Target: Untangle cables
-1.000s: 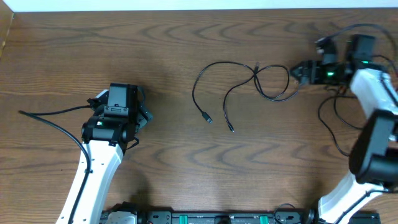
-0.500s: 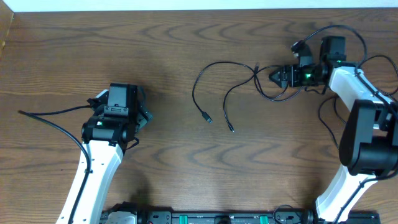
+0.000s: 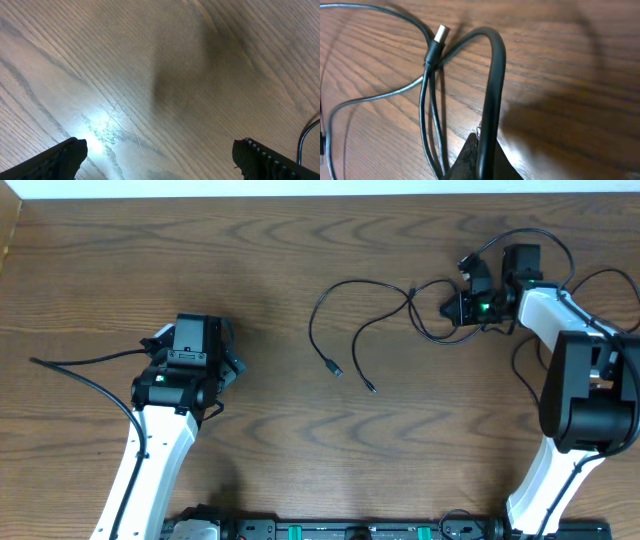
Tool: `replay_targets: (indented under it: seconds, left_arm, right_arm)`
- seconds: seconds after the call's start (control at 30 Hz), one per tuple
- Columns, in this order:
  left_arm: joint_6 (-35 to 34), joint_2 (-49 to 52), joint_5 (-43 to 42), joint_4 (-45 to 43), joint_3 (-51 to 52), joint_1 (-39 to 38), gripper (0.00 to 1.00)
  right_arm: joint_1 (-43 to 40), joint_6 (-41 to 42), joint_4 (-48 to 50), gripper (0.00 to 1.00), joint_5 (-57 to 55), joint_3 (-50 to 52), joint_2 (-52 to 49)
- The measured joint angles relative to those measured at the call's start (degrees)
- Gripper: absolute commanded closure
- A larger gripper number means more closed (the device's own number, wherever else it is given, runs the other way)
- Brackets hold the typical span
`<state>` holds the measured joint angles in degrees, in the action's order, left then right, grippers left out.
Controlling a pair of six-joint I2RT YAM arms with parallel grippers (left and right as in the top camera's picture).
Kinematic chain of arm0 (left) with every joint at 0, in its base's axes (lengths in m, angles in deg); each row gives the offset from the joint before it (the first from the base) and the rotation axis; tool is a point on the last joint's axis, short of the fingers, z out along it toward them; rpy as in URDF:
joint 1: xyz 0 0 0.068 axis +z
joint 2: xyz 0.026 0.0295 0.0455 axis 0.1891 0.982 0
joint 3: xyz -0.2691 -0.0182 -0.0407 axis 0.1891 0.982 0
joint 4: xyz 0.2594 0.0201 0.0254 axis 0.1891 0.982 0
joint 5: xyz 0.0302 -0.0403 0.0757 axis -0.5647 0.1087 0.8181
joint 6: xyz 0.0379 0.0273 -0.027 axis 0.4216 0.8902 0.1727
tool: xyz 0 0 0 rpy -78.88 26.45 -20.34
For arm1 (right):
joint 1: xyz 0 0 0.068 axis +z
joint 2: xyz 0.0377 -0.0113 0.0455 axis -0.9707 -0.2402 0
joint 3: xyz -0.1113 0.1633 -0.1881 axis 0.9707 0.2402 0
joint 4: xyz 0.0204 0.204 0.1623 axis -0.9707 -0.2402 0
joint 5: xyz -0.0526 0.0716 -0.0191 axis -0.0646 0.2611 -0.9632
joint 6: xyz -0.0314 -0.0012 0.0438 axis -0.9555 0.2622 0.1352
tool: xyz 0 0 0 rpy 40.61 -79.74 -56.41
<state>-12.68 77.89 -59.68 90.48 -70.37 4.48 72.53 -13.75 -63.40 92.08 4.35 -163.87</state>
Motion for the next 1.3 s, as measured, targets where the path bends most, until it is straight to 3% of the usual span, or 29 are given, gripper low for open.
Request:
replay_targets:
  seconds: [0.23, 0.5, 1.3]
  left_arm:
    - [0.00, 0.00, 0.00, 0.00, 0.00, 0.00, 0.02]
    - [0.00, 0.00, 0.00, 0.00, 0.00, 0.00, 0.02]
    - [0.00, 0.00, 0.00, 0.00, 0.00, 0.00, 0.02]
  right_arm:
    - [0.48, 0.26, 3.50, 0.99, -11.45, -0.28, 13.75]
    - [4.66, -0.94, 19.12, 0.99, -15.61, -1.90, 30.34]
    - [18.23, 0.83, 41.53, 0.99, -13.16, -1.95, 34.73]
